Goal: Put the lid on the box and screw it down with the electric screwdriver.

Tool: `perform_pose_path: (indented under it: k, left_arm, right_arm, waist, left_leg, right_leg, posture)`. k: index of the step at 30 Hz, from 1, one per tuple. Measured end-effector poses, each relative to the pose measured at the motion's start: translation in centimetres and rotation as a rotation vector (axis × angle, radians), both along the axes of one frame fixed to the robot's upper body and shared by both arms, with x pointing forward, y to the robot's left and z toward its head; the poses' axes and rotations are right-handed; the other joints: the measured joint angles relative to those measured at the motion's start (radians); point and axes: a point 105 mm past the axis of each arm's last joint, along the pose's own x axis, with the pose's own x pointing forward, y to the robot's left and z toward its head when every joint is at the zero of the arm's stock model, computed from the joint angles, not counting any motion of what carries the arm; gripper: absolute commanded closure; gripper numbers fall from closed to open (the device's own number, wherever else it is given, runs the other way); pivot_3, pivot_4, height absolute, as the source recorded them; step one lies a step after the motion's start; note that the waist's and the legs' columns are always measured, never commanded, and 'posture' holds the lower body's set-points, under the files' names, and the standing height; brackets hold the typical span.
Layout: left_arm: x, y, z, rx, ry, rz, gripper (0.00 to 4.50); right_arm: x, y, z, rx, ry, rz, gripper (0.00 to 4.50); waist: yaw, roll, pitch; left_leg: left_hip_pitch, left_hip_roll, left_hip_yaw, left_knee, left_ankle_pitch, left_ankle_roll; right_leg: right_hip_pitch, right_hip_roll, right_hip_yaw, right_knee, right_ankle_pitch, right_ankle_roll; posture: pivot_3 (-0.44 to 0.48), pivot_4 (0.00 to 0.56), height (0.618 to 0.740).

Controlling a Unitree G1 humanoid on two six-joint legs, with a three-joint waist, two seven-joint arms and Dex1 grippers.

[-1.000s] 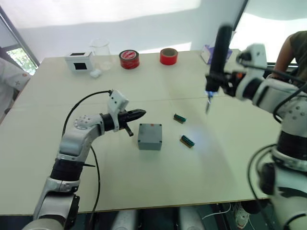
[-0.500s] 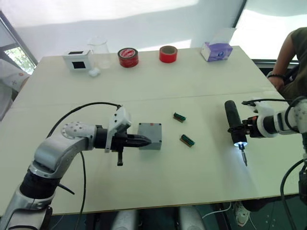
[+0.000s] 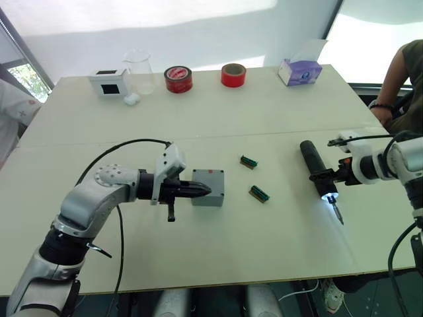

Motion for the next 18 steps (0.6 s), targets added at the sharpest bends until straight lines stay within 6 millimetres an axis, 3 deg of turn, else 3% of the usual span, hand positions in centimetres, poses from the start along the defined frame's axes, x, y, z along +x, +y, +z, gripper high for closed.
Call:
perform_pose_path:
  k: [3, 5, 6, 7, 8, 9, 10, 11, 12, 15, 18]
  left_arm:
    - [1.3, 2.4, 0.2, 0.025, -0.008, 0.093, 4.50]
    - [3.3, 5.9, 1.0, 0.033, -0.031, 0.253, 4.50]
    - [3.7, 6.8, 1.3, 0.038, -0.047, 0.294, 4.50]
    - [3.9, 7.9, 1.2, 0.059, -0.064, 0.338, 4.50]
    - [4.0, 8.5, 0.6, 0.085, -0.060, 0.359, 4.50]
    - [3.9, 8.4, 0.1, 0.102, -0.057, 0.356, 4.50]
    - [3.7, 7.9, -0.9, 0.125, -0.043, 0.337, 4.50]
    - [3.5, 7.4, -1.9, 0.136, -0.021, 0.319, 4.50]
    - [3.3, 7.1, -2.4, 0.138, -0.010, 0.310, 4.50]
    - [3.4, 7.1, -2.9, 0.161, -0.017, 0.309, 4.50]
    - [3.5, 6.5, -3.3, 0.172, -0.038, 0.296, 4.50]
  right_arm:
    - [1.1, 1.3, 2.7, -0.050, -0.150, 0.131, 0.08]
    - [1.4, 4.9, 7.8, -0.031, -0.381, 0.312, 0.08]
    - [0.8, 6.3, 9.3, -0.052, -0.484, 0.409, 0.08]
    - [-0.8, 9.1, 10.2, -0.078, -0.596, 0.588, 0.08]
    - [-2.8, 12.2, 9.5, -0.069, -0.627, 0.763, 0.08]
    - [-4.1, 13.8, 8.3, -0.039, -0.606, 0.847, 0.08]
    - [-6.0, 15.9, 5.4, 0.040, -0.523, 0.943, 0.08]
    - [-7.3, 17.1, 2.9, 0.113, -0.430, 0.981, 0.08]
    - [-7.8, 17.3, 1.7, 0.143, -0.380, 0.977, 0.08]
    - [-7.9, 17.8, 1.8, 0.144, -0.404, 0.974, 0.08]
    - [-8.1, 19.9, 0.9, 0.185, -0.430, 1.006, 0.08]
  waist:
    - [-0.004, 0.003, 0.002]
    - [-0.012, 0.005, 0.005]
    - [-0.009, 0.004, 0.005]
    - [-0.006, 0.002, 0.004]
    - [-0.002, -0.001, 0.002]
    - [0.000, -0.003, 0.000]
    - [0.007, -0.005, 0.001]
    - [0.014, -0.006, 0.003]
    - [0.018, -0.004, 0.007]
    - [0.023, -0.005, 0.007]
    - [0.023, -0.006, 0.007]
  left_leg:
    - [0.000, 0.000, 0.000, 0.000, 0.001, -0.001]
    - [-0.001, 0.002, 0.000, -0.002, 0.002, -0.003]
    - [-0.001, 0.003, -0.001, -0.004, 0.002, -0.003]
    - [-0.001, 0.004, -0.003, -0.004, 0.002, -0.003]
    - [0.002, 0.005, -0.005, -0.005, 0.002, -0.004]
    - [0.002, 0.005, -0.005, -0.006, 0.002, -0.004]
    - [0.002, 0.003, -0.006, -0.004, 0.001, -0.003]
    - [-0.001, -0.001, -0.004, 0.000, 0.001, -0.002]
    - [-0.002, -0.003, -0.002, 0.002, 0.000, 0.000]
    - [-0.002, -0.002, -0.004, 0.012, -0.002, 0.003]
    - [0.000, -0.002, -0.005, 0.012, -0.002, 0.003]
  right_leg:
    - [-0.003, 0.000, 0.000, 0.001, 0.000, 0.000]
    - [-0.005, 0.002, 0.001, 0.002, 0.000, 0.000]
    - [-0.005, 0.003, 0.000, 0.001, 0.000, 0.000]
    - [-0.004, 0.005, -0.001, 0.001, -0.002, 0.000]
    - [0.000, 0.006, -0.002, 0.001, -0.002, -0.001]
    - [0.001, 0.006, -0.002, 0.001, -0.003, -0.001]
    - [0.002, 0.004, -0.002, 0.001, -0.002, -0.001]
    - [0.000, 0.000, -0.001, 0.002, -0.002, 0.000]
    - [-0.001, -0.002, 0.001, 0.000, 0.002, 0.003]
    - [0.004, -0.001, 0.001, 0.000, 0.005, 0.002]
    - [0.005, -0.001, 0.000, 0.001, 0.005, 0.002]
  posture:
    - [0.000, 0.150, 0.740]
    - [0.000, 0.150, 0.740]
    - [0.000, 0.150, 0.740]
    - [0.000, 0.150, 0.740]
    - [0.000, 0.150, 0.740]
    - [0.000, 0.150, 0.740]
    - [0.000, 0.150, 0.740]
    - [0.000, 0.150, 0.740]
    - [0.000, 0.150, 0.740]
    - [0.000, 0.150, 0.740]
    - [0.000, 0.150, 0.740]
